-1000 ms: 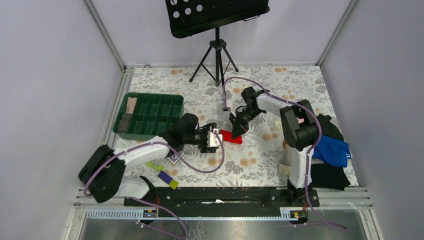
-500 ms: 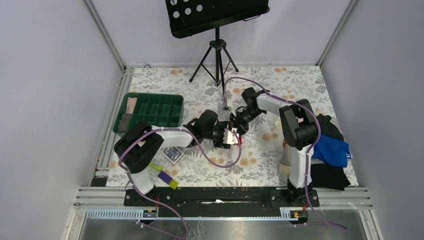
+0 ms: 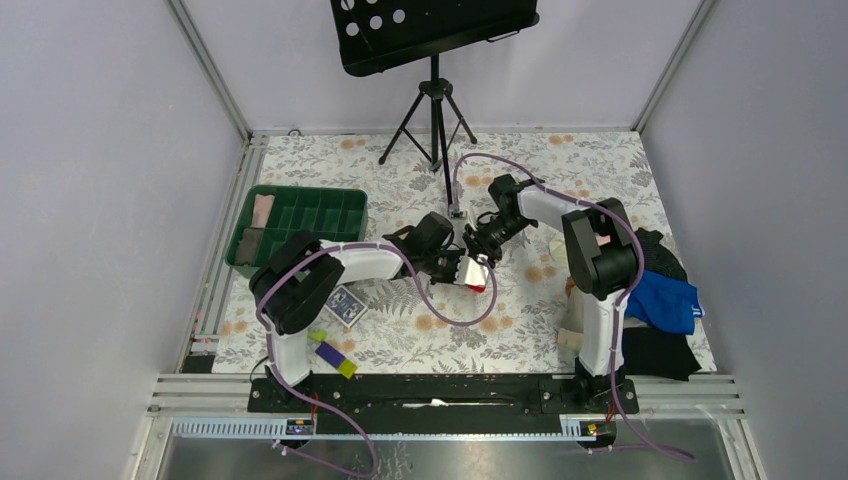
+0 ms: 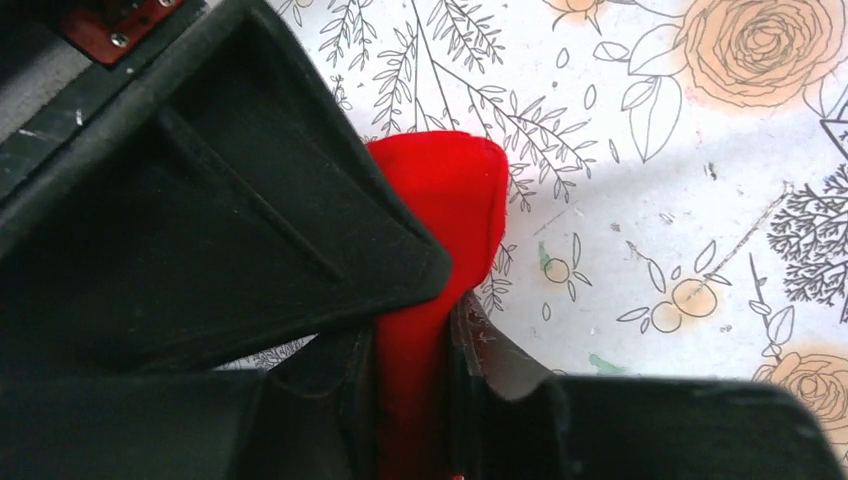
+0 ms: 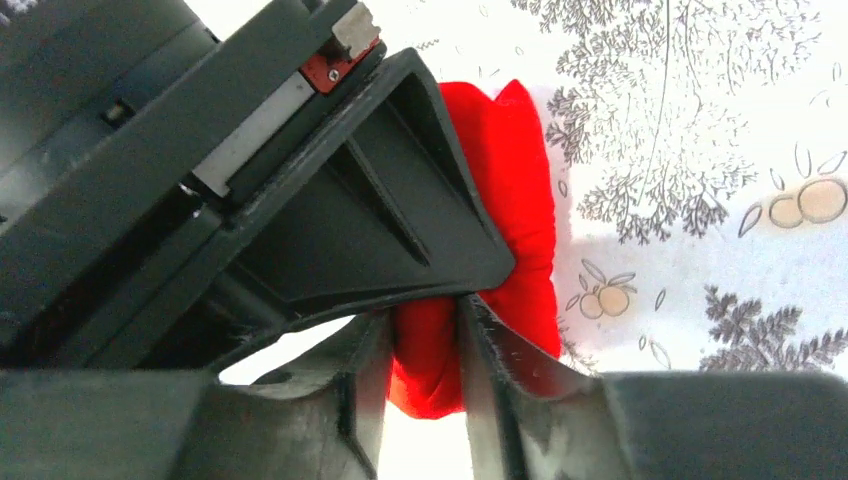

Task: Roll the underwear
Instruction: Pick up the underwear from the center of the board.

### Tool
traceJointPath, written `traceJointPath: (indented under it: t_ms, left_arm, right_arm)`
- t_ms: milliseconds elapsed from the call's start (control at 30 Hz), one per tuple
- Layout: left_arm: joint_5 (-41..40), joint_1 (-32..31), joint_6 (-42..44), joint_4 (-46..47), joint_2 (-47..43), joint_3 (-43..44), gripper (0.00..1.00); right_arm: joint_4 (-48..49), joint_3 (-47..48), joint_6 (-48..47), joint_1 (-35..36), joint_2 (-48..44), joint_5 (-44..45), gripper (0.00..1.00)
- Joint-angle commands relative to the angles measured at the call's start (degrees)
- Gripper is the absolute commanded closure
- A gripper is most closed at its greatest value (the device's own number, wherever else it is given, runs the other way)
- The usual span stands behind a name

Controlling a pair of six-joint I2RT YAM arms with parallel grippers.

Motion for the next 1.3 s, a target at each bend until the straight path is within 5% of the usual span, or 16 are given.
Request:
traceJointPath:
  t_ms: [0, 67, 100, 367, 767, 1067, 1267]
  left_arm:
    - [-3.7, -1.1, 2.9, -5.6, 4.9, 4.0, 0.94]
    - [-2.9, -1.0, 1.9, -7.5, 4.1, 4.3, 1.0]
    - [-2.0, -0.8, 1.2, -8.0, 3.3, 4.3, 1.0]
    - [4.0, 0.4, -12.0, -16.4, -0.6, 11.3, 1.0]
    - [-1.8, 9.6, -23.8, -33.3, -10.0, 18.3, 1.0]
    - [-18.6, 20.3, -35.4, -35.5, -18.4, 18.2, 1.0]
    - [-41.6, 25.4, -38.3, -28.8, -22.3, 16.9, 1.0]
  right_arm:
    - [-5.3, -2.0, 1.0, 0.0, -1.7, 5.6, 0.42]
    - [-10.0, -0.4, -0.1, -2.2, -6.4, 4.8, 0.04]
    - [-11.4, 0.2, -0.6, -3.9, -9.3, 4.8, 0.01]
    - [-6.8, -3.0, 11.5, -19.5, -28.6, 6.5, 0.01]
    - [-2.0, -13.5, 22.5, -20.8, -41.0, 19.7, 0.01]
    - [-0.3, -8.2, 27.2, -20.8, -35.1, 23.6, 0.01]
    - [1.6, -7.5, 31.0, -20.8, -31.8, 20.1, 0.01]
